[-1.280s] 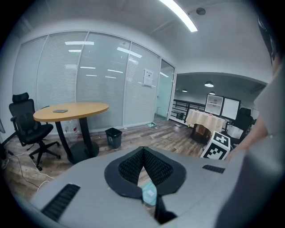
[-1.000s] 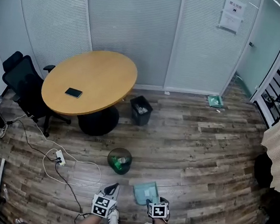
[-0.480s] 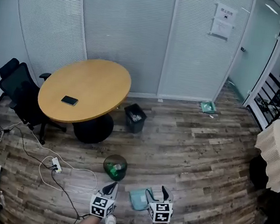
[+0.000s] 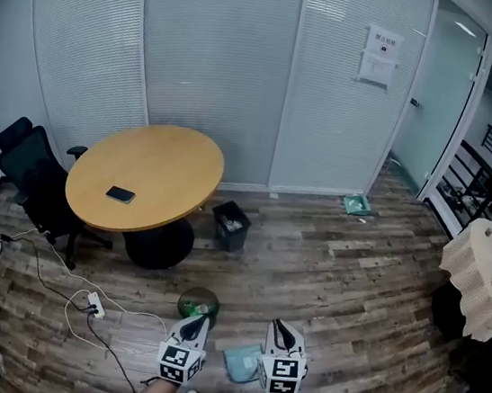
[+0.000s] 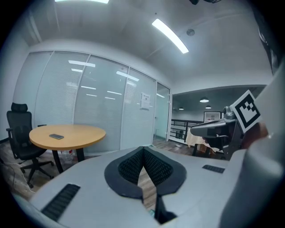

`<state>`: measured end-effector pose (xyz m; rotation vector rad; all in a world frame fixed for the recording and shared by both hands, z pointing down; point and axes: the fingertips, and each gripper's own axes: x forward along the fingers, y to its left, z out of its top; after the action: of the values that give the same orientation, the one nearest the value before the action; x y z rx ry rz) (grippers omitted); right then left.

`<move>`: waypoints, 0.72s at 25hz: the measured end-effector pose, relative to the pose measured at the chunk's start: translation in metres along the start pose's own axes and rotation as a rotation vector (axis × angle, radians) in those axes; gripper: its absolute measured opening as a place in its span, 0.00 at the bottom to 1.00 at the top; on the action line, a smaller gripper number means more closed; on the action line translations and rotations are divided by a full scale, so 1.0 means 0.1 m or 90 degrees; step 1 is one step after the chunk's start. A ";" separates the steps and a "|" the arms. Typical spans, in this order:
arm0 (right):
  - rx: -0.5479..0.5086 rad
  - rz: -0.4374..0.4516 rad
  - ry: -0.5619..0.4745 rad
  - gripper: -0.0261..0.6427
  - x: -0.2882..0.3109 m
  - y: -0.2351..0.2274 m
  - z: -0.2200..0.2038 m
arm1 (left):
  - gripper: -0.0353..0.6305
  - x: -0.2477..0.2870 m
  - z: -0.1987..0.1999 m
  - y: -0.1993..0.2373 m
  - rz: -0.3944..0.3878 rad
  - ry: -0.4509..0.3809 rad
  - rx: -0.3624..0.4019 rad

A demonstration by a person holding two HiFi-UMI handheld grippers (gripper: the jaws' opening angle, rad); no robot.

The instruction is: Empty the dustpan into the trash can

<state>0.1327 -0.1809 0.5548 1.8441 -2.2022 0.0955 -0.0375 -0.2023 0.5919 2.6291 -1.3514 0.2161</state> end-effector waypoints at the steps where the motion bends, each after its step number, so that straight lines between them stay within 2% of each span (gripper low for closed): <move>1: -0.001 -0.002 -0.006 0.09 -0.01 0.00 0.04 | 0.07 -0.01 0.06 -0.01 0.001 -0.007 0.005; 8: -0.010 0.013 -0.072 0.07 -0.16 0.06 0.27 | 0.07 -0.11 0.40 -0.14 -0.006 -0.058 0.025; 18: -0.009 0.014 -0.101 0.07 -0.22 0.11 0.36 | 0.07 -0.13 0.36 -0.16 -0.004 -0.047 0.029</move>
<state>0.1196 -0.1661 0.5162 1.8800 -2.3208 -0.0629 -0.0302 -0.1906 0.5523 2.7033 -1.3773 0.1531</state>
